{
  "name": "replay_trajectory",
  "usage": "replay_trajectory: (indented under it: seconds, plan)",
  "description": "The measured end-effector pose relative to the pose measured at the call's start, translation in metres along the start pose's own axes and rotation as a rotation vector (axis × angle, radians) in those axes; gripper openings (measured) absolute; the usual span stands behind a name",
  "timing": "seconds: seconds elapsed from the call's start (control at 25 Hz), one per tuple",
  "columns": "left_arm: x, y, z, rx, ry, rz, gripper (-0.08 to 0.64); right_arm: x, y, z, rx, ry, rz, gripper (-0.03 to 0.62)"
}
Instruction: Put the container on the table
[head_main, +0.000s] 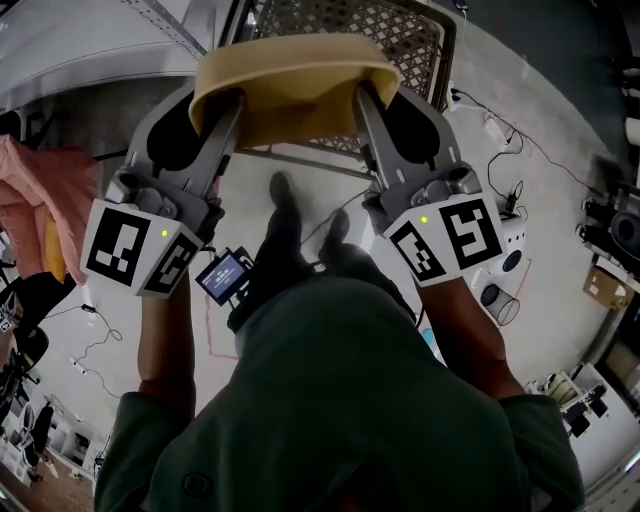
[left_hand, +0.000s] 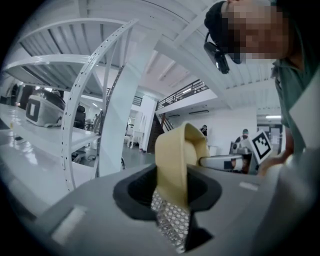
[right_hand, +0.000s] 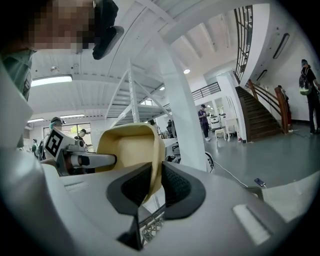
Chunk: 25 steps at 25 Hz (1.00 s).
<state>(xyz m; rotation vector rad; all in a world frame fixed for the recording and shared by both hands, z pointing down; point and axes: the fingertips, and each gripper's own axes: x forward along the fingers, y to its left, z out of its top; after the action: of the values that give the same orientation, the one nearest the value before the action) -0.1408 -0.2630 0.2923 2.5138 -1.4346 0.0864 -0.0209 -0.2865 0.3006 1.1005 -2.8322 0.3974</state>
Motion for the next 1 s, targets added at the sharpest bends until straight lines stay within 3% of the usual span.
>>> replay_trajectory:
  seconds: [1.0]
  plan:
    - [0.046, 0.039, -0.077, -0.075, 0.092, -0.010, 0.117, 0.042, -0.043, -0.077, 0.070, 0.087, -0.033, 0.052]
